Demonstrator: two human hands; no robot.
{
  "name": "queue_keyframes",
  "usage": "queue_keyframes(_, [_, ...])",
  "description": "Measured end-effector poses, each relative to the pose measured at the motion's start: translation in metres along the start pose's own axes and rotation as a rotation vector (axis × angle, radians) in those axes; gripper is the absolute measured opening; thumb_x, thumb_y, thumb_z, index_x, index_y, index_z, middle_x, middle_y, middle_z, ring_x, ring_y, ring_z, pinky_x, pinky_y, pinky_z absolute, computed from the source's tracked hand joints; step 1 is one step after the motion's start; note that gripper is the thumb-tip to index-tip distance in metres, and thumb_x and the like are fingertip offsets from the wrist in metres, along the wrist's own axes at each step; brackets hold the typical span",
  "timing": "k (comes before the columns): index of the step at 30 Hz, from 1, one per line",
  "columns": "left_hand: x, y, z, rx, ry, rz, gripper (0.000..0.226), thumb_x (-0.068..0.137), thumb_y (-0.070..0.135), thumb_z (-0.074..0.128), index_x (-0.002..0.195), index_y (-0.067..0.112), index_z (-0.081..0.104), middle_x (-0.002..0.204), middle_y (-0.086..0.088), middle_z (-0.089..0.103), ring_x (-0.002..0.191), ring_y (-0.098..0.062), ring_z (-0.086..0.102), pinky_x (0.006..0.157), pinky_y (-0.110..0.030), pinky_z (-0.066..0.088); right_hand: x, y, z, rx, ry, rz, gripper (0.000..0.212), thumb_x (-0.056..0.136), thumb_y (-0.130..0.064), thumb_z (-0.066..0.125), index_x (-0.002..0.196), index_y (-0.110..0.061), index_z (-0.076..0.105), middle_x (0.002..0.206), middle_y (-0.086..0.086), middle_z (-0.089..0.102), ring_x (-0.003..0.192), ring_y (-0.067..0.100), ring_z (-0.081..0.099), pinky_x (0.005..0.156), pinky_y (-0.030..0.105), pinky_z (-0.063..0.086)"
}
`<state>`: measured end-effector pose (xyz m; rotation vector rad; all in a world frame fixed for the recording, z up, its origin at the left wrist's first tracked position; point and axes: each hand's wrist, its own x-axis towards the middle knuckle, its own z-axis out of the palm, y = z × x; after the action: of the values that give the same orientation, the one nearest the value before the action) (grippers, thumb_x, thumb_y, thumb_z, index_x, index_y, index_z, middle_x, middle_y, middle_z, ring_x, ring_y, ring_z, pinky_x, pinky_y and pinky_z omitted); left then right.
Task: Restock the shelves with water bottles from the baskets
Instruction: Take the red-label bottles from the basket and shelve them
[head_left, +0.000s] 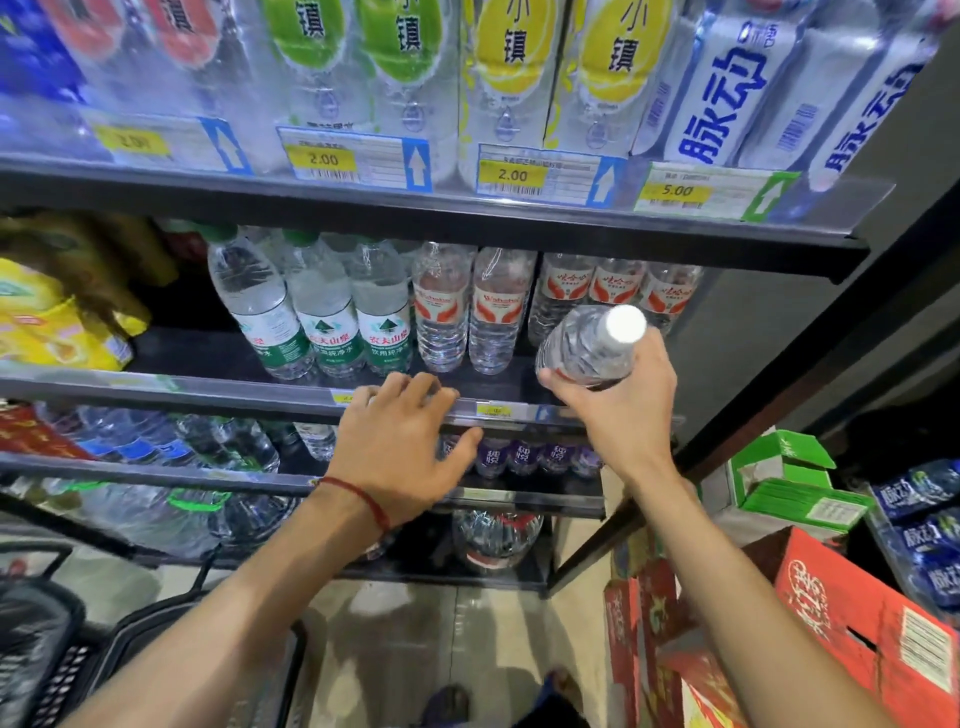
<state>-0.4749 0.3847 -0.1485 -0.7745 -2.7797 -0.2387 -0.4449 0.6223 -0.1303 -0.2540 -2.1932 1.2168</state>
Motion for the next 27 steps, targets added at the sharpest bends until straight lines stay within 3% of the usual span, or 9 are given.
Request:
queue_keyframes(3, [0.0,0.002,-0.005,0.016,-0.028,-0.027,0.062,0.094,0.064,0.035,0.121,0.019,0.068,0.117,0.0,0.065,0.109,-0.026,0.056,0.087,-0.044,0.046,0.016,0.017,0.021,-0.031,-0.015,0.072,0.063,0.067,-0.027,0.099,0.119,-0.017,0.066,0.115,0.002,0.062,0.108,0.017,0.061,0.1,0.035,0.051])
queue_keyframes(5, [0.0,0.005,-0.004,-0.001,-0.02,-0.029,0.061,0.094,0.063,0.036,0.12,0.018,0.068,0.117,-0.001,0.064,0.108,-0.028,0.058,0.086,-0.044,0.046,0.024,0.025,0.032,-0.043,-0.038,0.12,0.059,0.067,-0.029,0.098,0.115,-0.018,0.066,0.112,0.002,0.063,0.106,0.019,0.061,0.1,0.04,0.052])
queue_keyframes(11, [-0.001,0.013,0.006,-0.033,-0.027,-0.068,0.06,0.091,0.061,0.038,0.116,0.017,0.07,0.116,-0.002,0.065,0.106,-0.028,0.059,0.083,-0.044,0.049,0.048,0.046,0.054,-0.011,0.003,0.294,0.076,0.055,-0.067,0.088,0.102,-0.011,0.07,0.099,0.007,0.073,0.099,0.027,0.069,0.09,0.045,0.058])
queue_keyframes(15, [0.004,0.015,0.008,-0.035,-0.044,-0.088,0.061,0.092,0.062,0.037,0.121,0.02,0.069,0.119,0.0,0.064,0.109,-0.026,0.059,0.085,-0.042,0.051,0.053,0.049,0.056,0.004,-0.034,0.325,0.057,0.067,-0.049,0.095,0.093,-0.007,0.066,0.095,0.011,0.071,0.097,0.029,0.067,0.082,0.036,0.053])
queue_keyframes(17, [0.007,0.015,0.008,-0.028,-0.072,-0.093,0.061,0.094,0.064,0.035,0.125,0.022,0.066,0.122,0.003,0.062,0.112,-0.023,0.057,0.088,-0.041,0.05,0.054,0.051,0.059,-0.029,-0.062,0.319,0.063,0.069,-0.054,0.092,0.089,-0.002,0.062,0.096,0.016,0.068,0.094,0.031,0.063,0.078,0.035,0.049])
queue_keyframes(20, [0.009,0.016,0.009,-0.025,-0.103,-0.092,0.063,0.095,0.066,0.031,0.128,0.023,0.063,0.124,0.004,0.06,0.115,-0.021,0.054,0.09,-0.04,0.048,0.056,0.047,0.064,-0.107,-0.097,0.333,0.063,0.073,-0.056,0.089,0.088,-0.004,0.058,0.103,0.007,0.057,0.095,0.022,0.048,0.077,0.023,0.036])
queue_keyframes(24, [0.01,0.018,0.008,-0.03,-0.154,-0.086,0.066,0.095,0.068,0.026,0.133,0.025,0.059,0.127,0.006,0.056,0.118,-0.02,0.051,0.096,-0.04,0.046,0.054,0.04,0.068,-0.155,-0.026,0.312,0.057,0.075,-0.051,0.089,0.084,-0.009,0.052,0.098,0.008,0.051,0.096,0.02,0.045,0.086,0.034,0.044])
queue_keyframes(27, [0.01,0.021,0.008,-0.028,-0.174,-0.083,0.068,0.093,0.069,0.024,0.133,0.026,0.059,0.128,0.007,0.056,0.119,-0.02,0.051,0.096,-0.04,0.046,0.052,0.036,0.065,-0.165,-0.052,0.336,0.054,0.078,-0.046,0.089,0.089,-0.007,0.053,0.099,0.01,0.051,0.1,0.021,0.044,0.085,0.03,0.039])
